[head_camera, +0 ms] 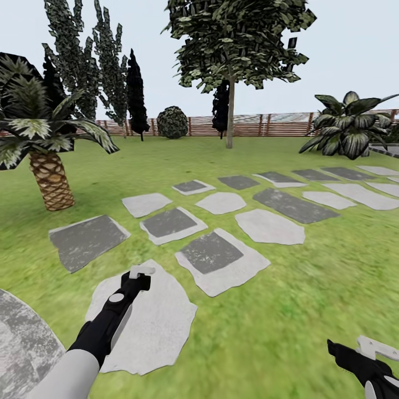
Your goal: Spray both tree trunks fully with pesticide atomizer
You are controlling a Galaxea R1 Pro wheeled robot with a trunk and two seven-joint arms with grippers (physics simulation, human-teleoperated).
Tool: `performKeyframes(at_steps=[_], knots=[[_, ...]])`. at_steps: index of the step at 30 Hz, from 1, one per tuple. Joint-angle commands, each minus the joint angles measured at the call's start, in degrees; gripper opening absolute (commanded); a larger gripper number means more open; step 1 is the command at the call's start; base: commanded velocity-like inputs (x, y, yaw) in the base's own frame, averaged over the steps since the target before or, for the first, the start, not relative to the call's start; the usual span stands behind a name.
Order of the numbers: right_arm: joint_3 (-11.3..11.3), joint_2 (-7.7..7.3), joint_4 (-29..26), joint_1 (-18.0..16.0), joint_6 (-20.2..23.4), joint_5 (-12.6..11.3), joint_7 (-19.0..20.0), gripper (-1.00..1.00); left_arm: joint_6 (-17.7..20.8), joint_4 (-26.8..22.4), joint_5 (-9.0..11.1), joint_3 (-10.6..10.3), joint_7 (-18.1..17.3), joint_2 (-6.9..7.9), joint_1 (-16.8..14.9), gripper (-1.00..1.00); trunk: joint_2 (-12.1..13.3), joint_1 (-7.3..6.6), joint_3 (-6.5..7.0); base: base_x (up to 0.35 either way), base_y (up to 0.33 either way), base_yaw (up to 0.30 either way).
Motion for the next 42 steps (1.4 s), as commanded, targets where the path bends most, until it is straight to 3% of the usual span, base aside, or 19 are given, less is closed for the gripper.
performKeyframes(at_steps=[1,42], knots=[[0.00,0.00,0.00,0.00,-0.01,0.00,-0.01,1.00,-0.01,-0.01,-0.01,0.00,0.00,0.00,-0.01,-1.00,0.00,0.00,0.00,0.329,0.000,0.000],[0.00,0.00,0.00,0.00,-0.01,0.00,-0.01,1.00,-0.02,0.08,-0.01,0.00,0.00,0.00,-0.01,-1.00,0.00,0.00,0.00,0.329,0.000,0.000]])
